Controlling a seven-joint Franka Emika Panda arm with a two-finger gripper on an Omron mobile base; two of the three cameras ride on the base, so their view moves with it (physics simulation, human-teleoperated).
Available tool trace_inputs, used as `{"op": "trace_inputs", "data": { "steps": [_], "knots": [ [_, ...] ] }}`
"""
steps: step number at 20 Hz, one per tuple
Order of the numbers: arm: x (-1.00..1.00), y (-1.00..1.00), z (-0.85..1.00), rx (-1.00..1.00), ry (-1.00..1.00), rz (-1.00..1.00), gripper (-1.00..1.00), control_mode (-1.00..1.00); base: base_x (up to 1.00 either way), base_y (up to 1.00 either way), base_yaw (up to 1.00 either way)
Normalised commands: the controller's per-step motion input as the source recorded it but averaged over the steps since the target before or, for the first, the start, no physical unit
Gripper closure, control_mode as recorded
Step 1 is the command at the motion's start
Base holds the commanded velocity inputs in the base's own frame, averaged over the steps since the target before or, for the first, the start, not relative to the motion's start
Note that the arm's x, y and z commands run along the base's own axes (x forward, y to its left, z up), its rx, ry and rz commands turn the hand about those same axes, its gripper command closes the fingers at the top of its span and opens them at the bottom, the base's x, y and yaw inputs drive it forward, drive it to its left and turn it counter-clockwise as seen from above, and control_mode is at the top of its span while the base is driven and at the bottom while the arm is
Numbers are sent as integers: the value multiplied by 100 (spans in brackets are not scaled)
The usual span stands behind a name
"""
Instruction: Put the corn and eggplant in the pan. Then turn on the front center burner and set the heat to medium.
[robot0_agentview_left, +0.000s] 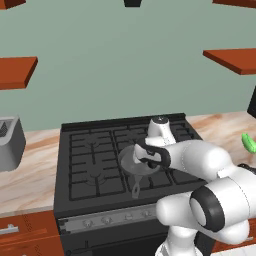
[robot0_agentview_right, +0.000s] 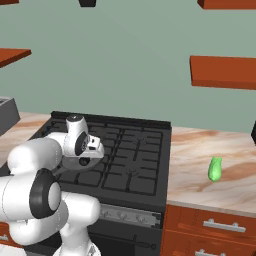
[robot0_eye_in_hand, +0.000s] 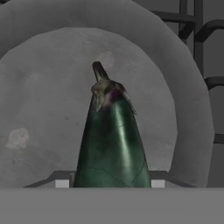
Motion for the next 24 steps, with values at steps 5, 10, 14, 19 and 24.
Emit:
{"op": "trace_inputs", "data": {
  "steps": [5, 10, 14, 19, 24],
  "knots": [
    [0, 0, 0, 0, 0, 0, -100, -100, 0, 0, 0],
    [0, 0, 0, 0, 0, 0, -100, -100, 0, 0, 0],
    [0, 0, 3, 0, 0, 0, -100, -100, 0, 0, 0],
    [0, -3, 26, 0, 0, 0, -100, -100, 0, 0, 0],
    [0, -30, 29, 0, 0, 0, -100, -100, 0, 0, 0]
  ]
}}
